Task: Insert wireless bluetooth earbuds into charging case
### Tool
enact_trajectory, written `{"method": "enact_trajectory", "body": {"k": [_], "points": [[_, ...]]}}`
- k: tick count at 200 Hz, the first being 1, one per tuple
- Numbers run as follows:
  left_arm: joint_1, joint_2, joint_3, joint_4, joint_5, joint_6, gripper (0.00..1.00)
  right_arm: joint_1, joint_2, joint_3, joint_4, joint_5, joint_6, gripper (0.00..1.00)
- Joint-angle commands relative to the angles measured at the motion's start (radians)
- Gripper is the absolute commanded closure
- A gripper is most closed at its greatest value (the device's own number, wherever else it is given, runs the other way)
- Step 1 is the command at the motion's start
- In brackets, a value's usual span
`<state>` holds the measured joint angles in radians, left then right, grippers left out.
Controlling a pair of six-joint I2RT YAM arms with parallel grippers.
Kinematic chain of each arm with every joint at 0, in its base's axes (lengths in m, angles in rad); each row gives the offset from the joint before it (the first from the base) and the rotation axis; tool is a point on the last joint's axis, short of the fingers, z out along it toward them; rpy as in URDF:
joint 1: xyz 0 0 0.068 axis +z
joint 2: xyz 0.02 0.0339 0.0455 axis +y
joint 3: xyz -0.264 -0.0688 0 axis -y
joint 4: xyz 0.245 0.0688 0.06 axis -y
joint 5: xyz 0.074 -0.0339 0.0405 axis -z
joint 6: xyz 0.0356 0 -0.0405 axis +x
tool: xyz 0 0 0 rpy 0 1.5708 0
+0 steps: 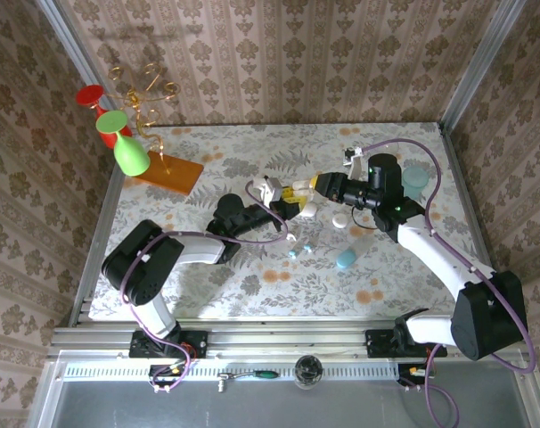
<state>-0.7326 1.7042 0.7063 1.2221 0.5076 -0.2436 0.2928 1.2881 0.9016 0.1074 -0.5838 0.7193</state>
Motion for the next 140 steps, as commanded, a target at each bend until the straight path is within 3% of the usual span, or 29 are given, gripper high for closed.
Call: {"method": "enact_trajectory", "body": {"k": [1,45,113,140], "points": [[-0.004,-0.042,-0.006,0.056,-0.014,-0.020,1.00,0.006,0.013,-0.006,0.014,0.015,0.012,0.79],[-0.004,-0.042,-0.001,0.056,-0.020,-0.019,1.00,0.007,0.016,-0.004,0.022,0.007,0.025,0.75],[-0.002,-0.032,-0.005,0.055,-0.021,-0.012,1.00,0.006,-0.054,0.006,-0.040,0.043,-0.018,0.50],[0.002,-0.026,-0.006,0.055,-0.006,-0.013,1.00,0.004,-0.058,0.012,-0.066,0.044,-0.030,0.52]]}}
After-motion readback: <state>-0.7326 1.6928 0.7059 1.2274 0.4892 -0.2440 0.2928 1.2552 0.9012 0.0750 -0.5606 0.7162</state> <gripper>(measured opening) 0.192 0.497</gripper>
